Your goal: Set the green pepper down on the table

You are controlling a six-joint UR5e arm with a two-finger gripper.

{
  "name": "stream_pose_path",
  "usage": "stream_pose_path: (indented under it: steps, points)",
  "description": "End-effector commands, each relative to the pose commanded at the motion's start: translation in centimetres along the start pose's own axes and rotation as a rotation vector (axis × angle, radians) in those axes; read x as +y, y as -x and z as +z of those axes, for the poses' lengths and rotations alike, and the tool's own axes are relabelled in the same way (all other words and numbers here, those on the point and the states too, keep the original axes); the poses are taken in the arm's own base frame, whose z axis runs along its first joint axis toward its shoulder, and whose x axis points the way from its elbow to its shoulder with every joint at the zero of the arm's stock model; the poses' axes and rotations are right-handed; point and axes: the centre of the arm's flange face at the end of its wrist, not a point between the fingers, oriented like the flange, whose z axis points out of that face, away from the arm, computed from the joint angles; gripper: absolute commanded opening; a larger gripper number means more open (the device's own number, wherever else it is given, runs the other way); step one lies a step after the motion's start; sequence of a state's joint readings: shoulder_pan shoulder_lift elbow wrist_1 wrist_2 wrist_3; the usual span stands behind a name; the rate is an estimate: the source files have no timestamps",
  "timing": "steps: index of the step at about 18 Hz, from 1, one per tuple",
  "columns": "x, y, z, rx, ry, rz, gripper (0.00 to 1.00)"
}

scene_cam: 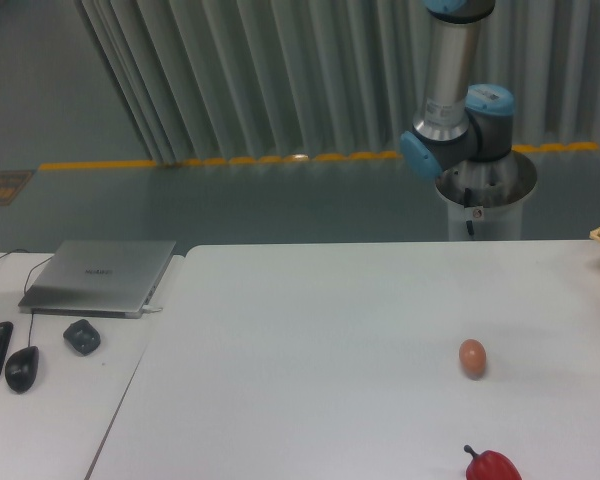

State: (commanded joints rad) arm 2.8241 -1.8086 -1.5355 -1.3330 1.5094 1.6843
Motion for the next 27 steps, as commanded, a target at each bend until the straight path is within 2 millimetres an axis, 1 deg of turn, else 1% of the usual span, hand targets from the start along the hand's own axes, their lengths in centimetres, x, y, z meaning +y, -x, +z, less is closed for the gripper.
stream_pose_path:
  steps: [2,7,10,12,15,16,17,20,23,24,25,27]
  points:
    - [-0.1,0.0,0.1,0.000,0.000,0.002,1.00]
    - [0.8,-0.2,-0.1,0.006,0.030,-0.011,1.00]
    - [1.3,-0.8,0.7,0.021,0.046,-0.022,1.00]
    - [2.5,-0.9,0.5,0.019,0.047,-0.043,1.00]
    - [3.0,-1.2,0.6,0.023,0.048,-0.064,1.00]
    - [3.7,-1.3,0.8,0.029,0.046,-0.082,1.00]
    - [4.1,-1.4,1.0,0.029,0.042,-0.088,1.00]
    - [4.4,-1.5,1.2,0.030,0.040,-0.096,1.00]
    - [4.3,-1.5,0.9,0.017,0.053,-0.091,1.00]
    - [4.7,-1.5,0.7,0.014,0.064,-0.092,1.00]
    - [5.5,-1.5,0.5,0.013,0.078,-0.092,1.00]
    - [6.3,-1.5,0.5,0.020,0.098,-0.075,1.00]
